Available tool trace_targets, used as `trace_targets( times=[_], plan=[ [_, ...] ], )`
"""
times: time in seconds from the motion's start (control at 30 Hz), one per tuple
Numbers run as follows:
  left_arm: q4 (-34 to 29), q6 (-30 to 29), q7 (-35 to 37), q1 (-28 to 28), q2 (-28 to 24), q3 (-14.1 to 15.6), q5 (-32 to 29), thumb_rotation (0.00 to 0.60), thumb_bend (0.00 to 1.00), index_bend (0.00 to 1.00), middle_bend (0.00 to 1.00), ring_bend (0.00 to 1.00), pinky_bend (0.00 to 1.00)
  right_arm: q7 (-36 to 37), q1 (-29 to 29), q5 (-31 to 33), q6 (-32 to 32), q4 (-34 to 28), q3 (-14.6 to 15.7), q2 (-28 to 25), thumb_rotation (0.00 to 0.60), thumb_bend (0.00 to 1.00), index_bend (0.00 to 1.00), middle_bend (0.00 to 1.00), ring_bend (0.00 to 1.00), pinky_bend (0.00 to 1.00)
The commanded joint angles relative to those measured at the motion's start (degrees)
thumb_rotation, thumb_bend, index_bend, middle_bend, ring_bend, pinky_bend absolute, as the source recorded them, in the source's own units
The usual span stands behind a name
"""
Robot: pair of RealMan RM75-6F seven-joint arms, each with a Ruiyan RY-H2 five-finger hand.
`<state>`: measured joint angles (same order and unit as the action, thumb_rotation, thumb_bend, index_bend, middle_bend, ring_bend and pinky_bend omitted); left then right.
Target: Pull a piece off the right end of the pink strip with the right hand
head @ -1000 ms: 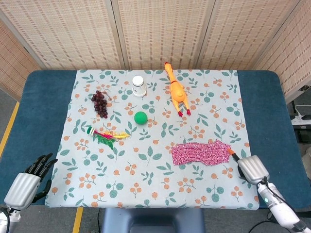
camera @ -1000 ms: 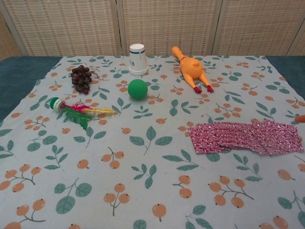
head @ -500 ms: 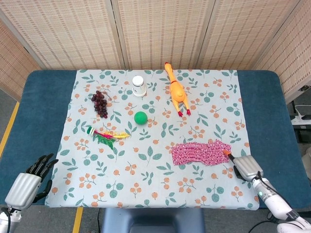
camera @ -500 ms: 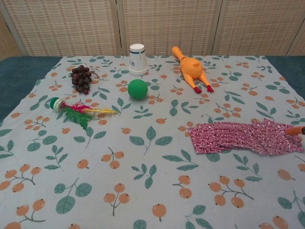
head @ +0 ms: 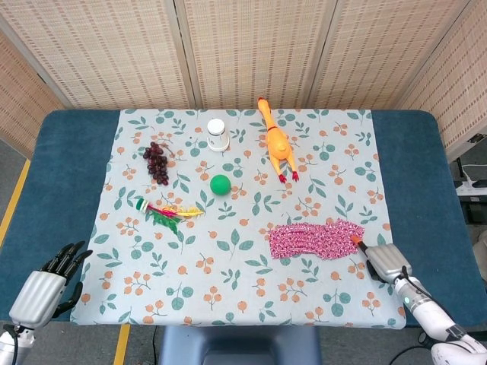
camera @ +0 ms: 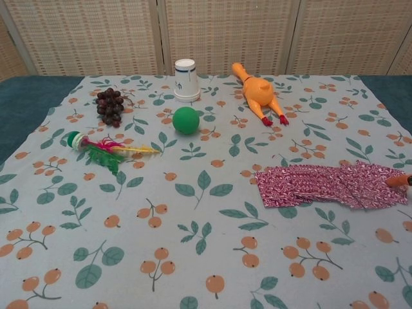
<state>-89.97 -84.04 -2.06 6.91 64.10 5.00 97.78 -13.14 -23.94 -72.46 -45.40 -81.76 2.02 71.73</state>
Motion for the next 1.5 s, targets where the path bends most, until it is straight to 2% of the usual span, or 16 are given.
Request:
trace_targets(
  times=[0.03, 0.2, 0.3, 0.5, 0.67, 1.2, 1.5],
  plan=[
    [0.0, 0.1, 0.0, 0.0, 0.0, 0.0, 0.0, 0.600, 0.56, 0.13, 0.04, 0.07, 0.35, -0.7, -0.1, 0.5, 0.0, -0.6, 0.2, -0.4, 0.600, 0.77, 0.12, 0.76, 0.82, 0.91],
    [0.0, 0.1, 0.1, 0.0, 0.0, 0.0, 0.0, 0.600, 0.56, 0.13, 0.05, 0.07, 0.35, -2.1, -0.2, 1.1, 0.1, -1.4, 0.7, -1.0, 0.600, 0.78, 0.24, 0.76, 0.82, 0.91],
    [0.0, 0.1, 0.1, 0.0, 0.0, 0.0, -0.1, 0.600, 0.56, 0.13, 0.05, 0.07, 0.35, -4.6, -0.6, 2.8, 0.9, -2.9, 1.3, -2.4, 0.600, 0.77, 0.34, 0.76, 0.82, 0.91],
    [0.0, 0.0, 0.1, 0.0, 0.0, 0.0, -0.1, 0.600, 0.56, 0.13, 0.04, 0.07, 0.35, -15.7, -1.9, 11.6, 0.7, -7.8, 2.8, -5.5, 0.600, 0.77, 0.39, 0.76, 0.82, 0.91],
    [-0.1, -0.1, 0.0, -0.1, -0.1, 0.0, 0.0, 0.600, 0.56, 0.13, 0.04, 0.07, 0.35, -19.9, -2.6, 15.4, -0.8, -11.0, 3.7, -6.5, 0.600, 0.78, 0.41, 0.76, 0.82, 0.91],
    [-0.2, -0.2, -0.1, -0.1, -0.2, 0.0, 0.0, 0.600, 0.56, 0.13, 0.05, 0.07, 0.35, -21.0, -4.3, 14.9, 0.1, -16.4, 7.2, -11.3, 0.600, 0.79, 0.53, 0.76, 0.82, 0.91],
    [-0.2, -0.1, -0.2, -0.1, -0.1, 0.0, 0.0, 0.600, 0.56, 0.13, 0.04, 0.07, 0.35, -16.2, -2.8, 9.2, -2.8, -18.2, 7.3, -13.5, 0.600, 0.79, 0.54, 0.76, 0.82, 0.91]
  ],
)
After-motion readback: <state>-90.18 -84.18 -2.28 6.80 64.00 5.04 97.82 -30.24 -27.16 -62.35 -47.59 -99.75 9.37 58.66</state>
